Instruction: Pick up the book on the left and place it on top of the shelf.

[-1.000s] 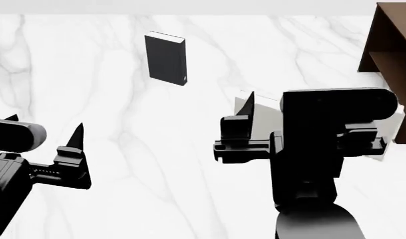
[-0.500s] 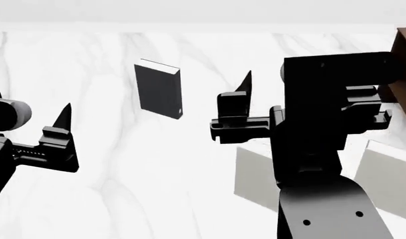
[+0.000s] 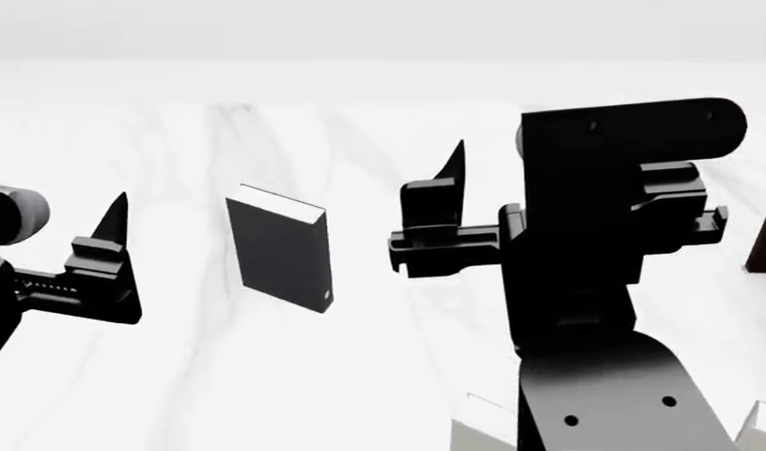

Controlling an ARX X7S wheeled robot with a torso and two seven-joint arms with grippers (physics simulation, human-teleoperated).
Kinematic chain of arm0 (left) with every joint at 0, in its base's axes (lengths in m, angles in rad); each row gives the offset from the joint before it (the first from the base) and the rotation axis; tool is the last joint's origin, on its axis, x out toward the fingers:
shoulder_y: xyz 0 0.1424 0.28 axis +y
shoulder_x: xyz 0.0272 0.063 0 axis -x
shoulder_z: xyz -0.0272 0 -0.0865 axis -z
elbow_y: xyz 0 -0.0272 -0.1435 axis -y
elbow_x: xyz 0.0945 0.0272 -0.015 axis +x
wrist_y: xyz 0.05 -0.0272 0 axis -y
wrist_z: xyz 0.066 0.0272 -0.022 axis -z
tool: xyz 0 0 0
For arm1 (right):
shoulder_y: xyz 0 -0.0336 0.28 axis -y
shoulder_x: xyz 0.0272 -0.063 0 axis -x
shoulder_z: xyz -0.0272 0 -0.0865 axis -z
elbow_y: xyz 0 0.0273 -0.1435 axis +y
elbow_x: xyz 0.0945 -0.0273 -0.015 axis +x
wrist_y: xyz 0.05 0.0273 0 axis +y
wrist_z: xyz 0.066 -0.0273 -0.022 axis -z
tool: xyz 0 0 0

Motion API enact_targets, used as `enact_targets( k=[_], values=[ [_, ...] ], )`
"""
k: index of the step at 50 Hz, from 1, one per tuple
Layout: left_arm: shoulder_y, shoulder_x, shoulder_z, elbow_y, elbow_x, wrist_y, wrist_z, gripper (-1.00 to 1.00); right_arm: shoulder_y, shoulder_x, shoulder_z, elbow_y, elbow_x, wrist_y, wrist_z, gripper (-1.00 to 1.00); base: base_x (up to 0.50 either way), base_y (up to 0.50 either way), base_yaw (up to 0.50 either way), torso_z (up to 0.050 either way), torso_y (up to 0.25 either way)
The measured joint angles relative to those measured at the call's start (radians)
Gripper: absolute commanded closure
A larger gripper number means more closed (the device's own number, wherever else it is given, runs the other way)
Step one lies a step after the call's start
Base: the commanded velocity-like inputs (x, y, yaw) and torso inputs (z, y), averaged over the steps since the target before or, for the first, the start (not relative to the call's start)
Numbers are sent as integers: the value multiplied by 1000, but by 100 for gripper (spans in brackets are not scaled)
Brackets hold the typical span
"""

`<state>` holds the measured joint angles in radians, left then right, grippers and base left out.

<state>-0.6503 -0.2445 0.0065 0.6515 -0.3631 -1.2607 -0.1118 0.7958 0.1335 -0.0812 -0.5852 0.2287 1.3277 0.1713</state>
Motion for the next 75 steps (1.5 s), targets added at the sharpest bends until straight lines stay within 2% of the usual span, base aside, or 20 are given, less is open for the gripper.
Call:
enact_targets(
  k=[31,44,75],
  values=[
    [13,-10,-3,-11,-15,22,-5,-100,-12,15,-24,23,16,-33,17,-100,500,0,0,0,2],
    [17,-14,-1,-17,-21,31,-6,-100,-5,35,-56,44,32,-24,1,-100,0,0,0,0,1],
    [21,-25,-4,-18,-38,36,-14,-100,66,211,-331,182,228,-109,-411,-100,0,0,0,0,0]
  ],
)
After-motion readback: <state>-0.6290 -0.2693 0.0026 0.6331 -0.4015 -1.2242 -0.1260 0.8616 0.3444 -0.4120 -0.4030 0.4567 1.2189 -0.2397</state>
